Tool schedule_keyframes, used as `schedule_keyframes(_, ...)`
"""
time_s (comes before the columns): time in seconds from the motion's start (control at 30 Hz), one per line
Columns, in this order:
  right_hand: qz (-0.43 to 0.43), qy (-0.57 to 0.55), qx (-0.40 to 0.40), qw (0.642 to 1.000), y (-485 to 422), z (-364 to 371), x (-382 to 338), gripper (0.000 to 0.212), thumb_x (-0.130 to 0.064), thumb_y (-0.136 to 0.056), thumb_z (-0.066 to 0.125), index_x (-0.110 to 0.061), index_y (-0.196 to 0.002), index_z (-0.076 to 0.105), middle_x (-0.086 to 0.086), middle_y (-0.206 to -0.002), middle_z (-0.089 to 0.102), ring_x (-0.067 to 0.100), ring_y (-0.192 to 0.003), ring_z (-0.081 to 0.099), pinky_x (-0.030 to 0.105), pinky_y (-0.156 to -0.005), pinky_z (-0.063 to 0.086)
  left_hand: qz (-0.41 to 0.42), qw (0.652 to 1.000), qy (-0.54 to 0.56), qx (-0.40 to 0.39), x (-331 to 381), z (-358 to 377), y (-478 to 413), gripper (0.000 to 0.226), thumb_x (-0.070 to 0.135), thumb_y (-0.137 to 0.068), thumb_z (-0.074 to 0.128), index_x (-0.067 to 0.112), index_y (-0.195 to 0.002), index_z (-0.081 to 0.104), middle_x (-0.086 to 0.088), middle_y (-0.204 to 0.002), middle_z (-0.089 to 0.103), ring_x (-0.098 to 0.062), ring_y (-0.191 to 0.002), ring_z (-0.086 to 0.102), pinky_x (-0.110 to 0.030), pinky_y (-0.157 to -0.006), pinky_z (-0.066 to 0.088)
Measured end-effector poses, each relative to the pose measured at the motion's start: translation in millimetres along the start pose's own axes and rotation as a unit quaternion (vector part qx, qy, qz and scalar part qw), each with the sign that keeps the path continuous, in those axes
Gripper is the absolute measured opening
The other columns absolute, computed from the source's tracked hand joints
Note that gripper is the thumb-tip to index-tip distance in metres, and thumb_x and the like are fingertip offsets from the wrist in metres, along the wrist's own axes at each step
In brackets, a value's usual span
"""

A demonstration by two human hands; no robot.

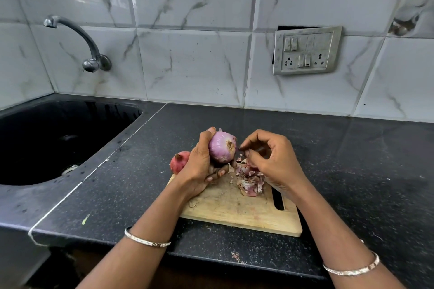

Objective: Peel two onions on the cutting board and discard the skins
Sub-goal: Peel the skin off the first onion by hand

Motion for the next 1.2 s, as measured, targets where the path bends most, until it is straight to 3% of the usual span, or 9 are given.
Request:
schedule_keyframes(0.17, 0.005, 0.032, 0.069, 0.997, 2, -6, 1, 0.019, -0.015, -0.083, 0.084, -0.014, -0.076, 0.066, 0.000, -0.069, 0.069, 0.015, -0.060, 0.065, 0.025, -0.057, 0.053, 0.024, 1.000, 0.012, 0.001, -1, -3, 0, 0.050, 0.049, -0.104, 0.033, 0.012, -0.118, 0.064, -0.021, -0.081, 0.064, -0.015, -0.045, 0.047, -0.018, -0.033, 0.025)
schedule_keyframes(0.27, 0.018, 0.089, 0.114, 0.989, -1, -16, 8, 0.020, -0.006, -0.087, 0.076, -0.018, -0.100, 0.067, -0.007, -0.087, 0.070, 0.004, -0.071, 0.064, 0.016, -0.065, 0.052, 0.049, 0.998, 0.028, -0.007, 2, -3, 1, 0.039, 0.036, -0.106, 0.037, 0.014, -0.126, 0.063, -0.022, -0.096, 0.064, -0.020, -0.053, 0.051, -0.018, -0.033, 0.033)
schedule_keyframes(0.4, 0.049, 0.166, 0.178, 0.969, 4, -34, 13, 0.013, -0.035, -0.096, 0.069, -0.022, -0.092, 0.070, -0.009, -0.068, 0.069, 0.006, -0.064, 0.065, 0.030, -0.062, 0.055, 0.028, 0.999, 0.036, -0.010, 1, -3, 6, 0.040, 0.035, -0.094, 0.054, 0.014, -0.129, 0.059, -0.019, -0.111, 0.061, -0.028, -0.067, 0.061, -0.028, -0.044, 0.051)
schedule_keyframes(0.5, 0.125, 0.228, 0.116, 0.959, 8, -48, 25, 0.020, -0.036, -0.096, 0.068, -0.021, -0.084, 0.073, -0.010, -0.074, 0.069, 0.008, -0.071, 0.065, 0.036, -0.071, 0.057, 0.027, 0.999, -0.010, -0.017, 1, -4, 14, 0.051, 0.014, -0.083, 0.061, 0.021, -0.133, 0.054, -0.021, -0.121, 0.056, -0.033, -0.078, 0.069, -0.037, -0.054, 0.059)
schedule_keyframes(0.6, 0.195, 0.301, -0.018, 0.933, 23, -51, 32, 0.014, -0.040, -0.090, 0.073, -0.026, -0.093, 0.075, -0.013, -0.089, 0.070, 0.007, -0.086, 0.064, 0.028, -0.073, 0.048, 0.050, 0.994, -0.097, -0.015, 3, -8, 23, 0.061, -0.007, -0.086, 0.069, 0.028, -0.133, 0.051, -0.024, -0.128, 0.052, -0.036, -0.098, 0.071, -0.050, -0.082, 0.062)
schedule_keyframes(0.7, 0.216, 0.341, -0.064, 0.913, 39, -48, 29, 0.018, -0.046, -0.086, 0.076, -0.030, -0.093, 0.071, -0.011, -0.093, 0.064, 0.009, -0.089, 0.060, 0.029, -0.071, 0.043, 0.102, 0.963, -0.249, -0.024, 7, -10, 35, 0.063, 0.016, -0.080, 0.087, 0.033, -0.129, 0.051, -0.011, -0.125, 0.054, -0.021, -0.099, 0.067, -0.045, -0.092, 0.060)
schedule_keyframes(0.87, 0.276, 0.363, -0.092, 0.885, 54, -45, 23, 0.022, -0.046, -0.089, 0.072, -0.030, -0.101, 0.063, -0.005, -0.106, 0.061, 0.016, -0.102, 0.057, 0.031, -0.076, 0.040, 0.200, 0.878, -0.434, -0.028, 5, 2, 58, 0.069, 0.042, -0.074, 0.089, 0.028, -0.129, 0.049, 0.009, -0.115, 0.061, -0.004, -0.096, 0.062, -0.016, -0.084, 0.051)
schedule_keyframes(1.03, 0.327, 0.365, -0.133, 0.862, 73, -52, 13, 0.037, -0.049, -0.090, 0.071, -0.028, -0.116, 0.055, -0.004, -0.111, 0.062, 0.017, -0.106, 0.057, 0.034, -0.082, 0.046, 0.208, 0.871, -0.445, 0.022, -7, -6, 68, 0.064, 0.043, -0.082, 0.083, 0.023, -0.128, 0.044, 0.005, -0.108, 0.062, -0.007, -0.095, 0.062, -0.033, -0.088, 0.054)
schedule_keyframes(1.2, 0.360, 0.328, -0.114, 0.866, 94, -59, 6, 0.024, -0.043, -0.090, 0.074, -0.023, -0.101, 0.064, -0.001, -0.100, 0.068, 0.021, -0.096, 0.063, 0.034, -0.077, 0.048, 0.195, 0.853, -0.482, 0.048, -13, -10, 68, 0.064, 0.042, -0.088, 0.076, 0.022, -0.132, 0.035, 0.006, -0.119, 0.054, -0.011, -0.101, 0.060, -0.033, -0.092, 0.051)
Point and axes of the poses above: each hand's wrist, its own y-axis away from the middle knuckle, its own z-axis out of the palm, x = y × z, the point moved 5 cm from there along -y, towards the middle knuckle
